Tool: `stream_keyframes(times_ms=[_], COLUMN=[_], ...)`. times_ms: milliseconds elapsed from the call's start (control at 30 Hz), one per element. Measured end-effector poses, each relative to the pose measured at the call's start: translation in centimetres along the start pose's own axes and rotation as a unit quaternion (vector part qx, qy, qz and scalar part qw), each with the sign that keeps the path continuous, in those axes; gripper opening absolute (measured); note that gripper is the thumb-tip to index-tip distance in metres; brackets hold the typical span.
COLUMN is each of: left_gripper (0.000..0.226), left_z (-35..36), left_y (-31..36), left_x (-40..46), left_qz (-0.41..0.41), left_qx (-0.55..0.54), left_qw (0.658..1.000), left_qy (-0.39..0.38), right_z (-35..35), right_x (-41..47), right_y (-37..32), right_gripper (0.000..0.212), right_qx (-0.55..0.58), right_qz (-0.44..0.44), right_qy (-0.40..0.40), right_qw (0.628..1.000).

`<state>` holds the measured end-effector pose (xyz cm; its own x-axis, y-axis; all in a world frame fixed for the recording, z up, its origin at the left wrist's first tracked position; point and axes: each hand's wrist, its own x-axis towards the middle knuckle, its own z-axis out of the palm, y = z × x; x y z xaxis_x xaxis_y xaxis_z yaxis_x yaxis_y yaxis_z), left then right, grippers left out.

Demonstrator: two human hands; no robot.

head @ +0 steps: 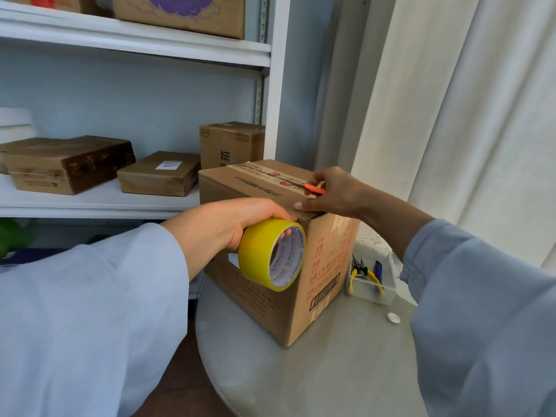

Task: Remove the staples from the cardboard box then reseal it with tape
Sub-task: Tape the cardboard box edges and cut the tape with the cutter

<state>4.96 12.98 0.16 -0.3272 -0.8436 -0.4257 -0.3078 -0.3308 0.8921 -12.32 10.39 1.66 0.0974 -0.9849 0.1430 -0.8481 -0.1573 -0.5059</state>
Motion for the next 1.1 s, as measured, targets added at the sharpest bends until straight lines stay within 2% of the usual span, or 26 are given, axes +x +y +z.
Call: stream_keyframes(times_ms=[100,267,433,600,700,800,933,1000,1100], left_gripper=[0.029,0.026,0.026,0.021,0.015,0.023,0.014,0.019,0.025], left_z=[0.2,0.3,0.3,0.4,0.7,0.8,0.8,0.7,0.9], left_y=[-0.1,-0.3,-0.5,-0.7,-0.9,-1.0,-1.3,-1.4,-1.2], left_x=[-0.1,0.0,0.2,0.5,0.7,0.8,0.7,0.7,0.6], left_qz=[0.007,0.013,0.013,0.024,0.051,0.065,0.056,0.055,0.064], left_qx=[-0.006,-0.020,-0.022,-0.039,-0.019,-0.014,-0.057,-0.063,-0.058], left_qw=[1.000,1.000,1.000,0.999,0.998,0.997,0.997,0.996,0.996], left_qy=[-0.001,0.003,-0.001,0.004,0.027,0.039,0.016,0.009,0.011], right_z=[0.2,0.2,-1.0,-1.6,-1.2,-0.1,-0.1,-0.6,-1.9], right_x=[-0.3,-0.5,-1.9,-1.7,-1.6,-0.6,-0.7,-1.5,-3.3], right_y=[1.1,1.2,0.1,-0.4,-0.7,-1.0,-0.8,-0.6,-0.1], right_gripper=[0.046,0.026,0.032,0.033,0.036,0.060,0.048,0.042,0.036], right_qx=[0.018,0.028,0.039,0.024,0.017,-0.029,-0.020,0.027,0.201], right_qz=[0.000,0.015,0.036,0.072,0.064,0.042,0.080,0.088,0.127], right_qy=[0.004,0.008,-0.078,-0.104,-0.080,-0.044,-0.046,-0.053,-0.071], right_qw=[1.000,0.999,0.996,0.992,0.995,0.998,0.996,0.994,0.969])
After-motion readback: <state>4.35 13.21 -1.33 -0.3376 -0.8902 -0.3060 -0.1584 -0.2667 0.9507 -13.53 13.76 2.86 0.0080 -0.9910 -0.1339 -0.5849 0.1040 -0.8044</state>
